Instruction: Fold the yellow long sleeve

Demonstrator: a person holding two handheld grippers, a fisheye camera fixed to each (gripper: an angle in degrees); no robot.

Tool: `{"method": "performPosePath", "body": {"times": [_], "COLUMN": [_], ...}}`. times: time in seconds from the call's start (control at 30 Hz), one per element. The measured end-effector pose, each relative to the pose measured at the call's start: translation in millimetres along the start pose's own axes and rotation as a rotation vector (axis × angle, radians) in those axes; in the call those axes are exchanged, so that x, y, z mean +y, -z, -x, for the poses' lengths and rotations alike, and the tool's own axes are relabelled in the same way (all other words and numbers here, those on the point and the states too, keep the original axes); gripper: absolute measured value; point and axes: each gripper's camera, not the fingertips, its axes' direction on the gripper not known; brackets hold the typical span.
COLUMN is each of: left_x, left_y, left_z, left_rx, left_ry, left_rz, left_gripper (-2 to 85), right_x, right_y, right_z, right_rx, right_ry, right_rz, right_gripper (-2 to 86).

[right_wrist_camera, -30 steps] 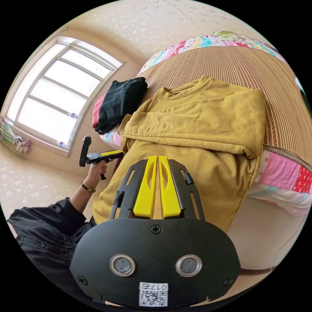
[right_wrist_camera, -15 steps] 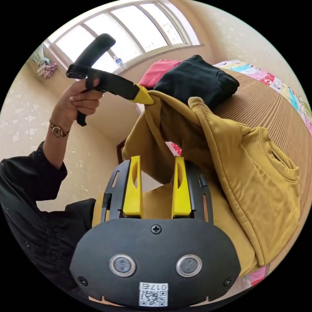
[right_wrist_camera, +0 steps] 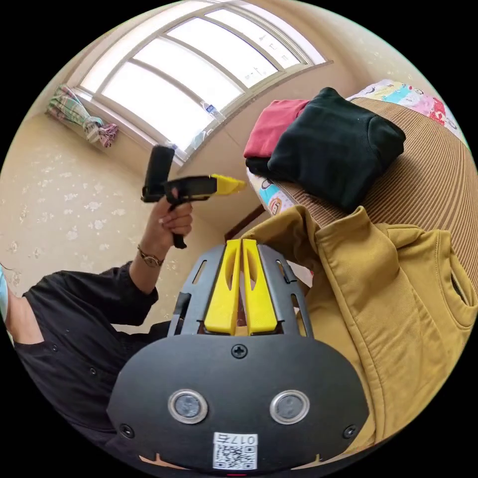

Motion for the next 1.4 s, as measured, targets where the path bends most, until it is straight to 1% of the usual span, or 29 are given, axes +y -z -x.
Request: {"method": "performPosePath", "body": {"times": [0.07, 0.13, 0.2, 0.27, 0.3, 0.33, 0.37, 0.4, 0.43, 0.47, 0.53, 0.57, 0.63, 0.67, 0.7, 0.73, 0.8, 0.87, 0.93, 1.0, 1.03, 1.07, 1.1, 1.17, 1.23, 1.33, 1.4], "left_x": [33.1, 76.2, 96.1, 104.6, 108.0, 110.0, 110.3, 108.7, 104.1, 101.5, 94.4, 93.1, 91.2, 91.2, 91.3, 90.6, 87.2, 82.8, 77.0, 74.1, 73.8, 73.8, 73.4, 72.6, 70.2, 65.0, 63.5], "left_y": [21.2, 46.5, 59.2, 66.6, 69.2, 69.6, 69.4, 68.4, 66.6, 66.3, 69.5, 70.2, 70.3, 70.6, 72.7, 77.6, 86.9, 95.0, 98.5, 102.9, 109.2, 113.2, 121.6, 134.7, 148.1, 158.3, 158.7], "left_z": [-1.6, -6.6, 3.0, 27.5, 48.0, 67.4, 77.1, 94.6, 111.0, 119.3, 153.7, 162.9, 195.7, 202.5, 213.8, 222.4, 231.1, 236.9, 242.0, 248.4, 255.0, 258.8, 267.1, 280.3, 295.2, 311.8, 322.5], "left_rx": [-0.039, -0.082, -0.119, -0.062, 0.049, 0.171, 0.225, 0.322, 0.437, 0.505, 0.799, 0.886, 1.221, 1.296, 1.424, 1.509, 1.565, 1.594, 1.680, 1.732, 1.735, 1.730, 1.718, 1.700, 1.692, 1.694, 1.707], "left_ry": [-0.013, -0.055, -0.032, 0.044, 0.101, 0.144, 0.165, 0.198, 0.225, 0.242, 0.336, 0.363, 0.482, 0.509, 0.555, 0.580, 0.601, 0.626, 0.666, 0.694, 0.713, 0.722, 0.736, 0.756, 0.786, 0.812, 0.838], "left_rz": [-0.050, -0.105, -0.121, -0.105, -0.106, -0.117, -0.124, -0.130, -0.124, -0.128, -0.192, -0.217, -0.335, -0.374, -0.459, -0.543, -0.614, -0.647, -0.689, -0.728, -0.757, -0.770, -0.791, -0.825, -0.859, -0.910, -0.955], "left_gripper": [12.5, 14.2, 16.4, 17.3, 17.2, 15.2, 14.2, 8.1, 4.8, 4.5, 4.0, 3.9, 3.8, 3.8, 3.8, 3.8, 3.7, 3.7, 3.6, 3.6, 3.6, 3.6, 3.6, 3.6, 3.6, 3.6, 3.6], "right_x": [-2.0, -5.4, -9.4, -14.2, -15.2, -16.9, -17.6, -17.5, -16.2, -12.1, 0.4, 13.5, 37.6, 55.0, 64.2, 81.0, 104.7, 132.7, 143.6, 145.5, 140.7, 131.2, 125.3, 99.6, 78.5, 44.3, 28.3], "right_y": [18.3, 27.7, 33.8, 39.5, 40.8, 43.5, 46.4, 47.8, 51.5, 58.3, 75.5, 89.4, 107.6, 114.8, 116.1, 113.3, 97.7, 65.4, 39.6, 27.8, 29.2, 36.0, 40.6, 55.5, 53.6, 26.2, -1.4], "right_z": [1.3, 3.3, 7.0, 14.2, 15.7, 18.8, 21.5, 22.4, 23.0, 20.7, 14.9, 10.1, 1.9, -3.9, -7.9, -17.6, -34.2, -50.4, -56.9, -54.0, -47.2, -37.2, -31.1, -7.0, 0.6, -0.5, -4.2], "right_rx": [-0.115, -0.167, -0.195, -0.195, -0.192, -0.192, -0.195, -0.196, -0.190, -0.179, -0.183, -0.174, -0.141, -0.126, -0.127, -0.150, -0.250, -0.410, -0.467, -0.424, -0.332, -0.204, -0.128, 0.217, 0.380, 0.492, 0.523], "right_ry": [-0.016, -0.015, -0.003, 0.019, 0.020, 0.026, 0.029, 0.030, 0.024, 0.001, -0.024, -0.050, -0.107, -0.150, -0.181, -0.253, -0.355, -0.442, -0.492, -0.505, -0.491, -0.452, -0.424, -0.310, -0.239, -0.125, -0.069], "right_rz": [-0.063, -0.082, -0.082, -0.080, -0.081, -0.084, -0.091, -0.094, -0.106, -0.134, -0.200, -0.257, -0.320, -0.341, -0.345, -0.333, -0.303, -0.302, -0.279, -0.266, -0.256, -0.240, -0.230, -0.180, -0.104, 0.036, 0.141], "right_gripper": [0.7, 0.6, 0.6, 0.8, 0.9, 1.0, 1.3, 1.5, 2.0, 2.6, 4.5, 7.7, 10.7, 11.8, 12.1, 13.1, 14.5, 15.2, 14.7, 14.0, 13.6, 13.3, 13.1, 12.4, 12.6, 12.7, 12.1]}}
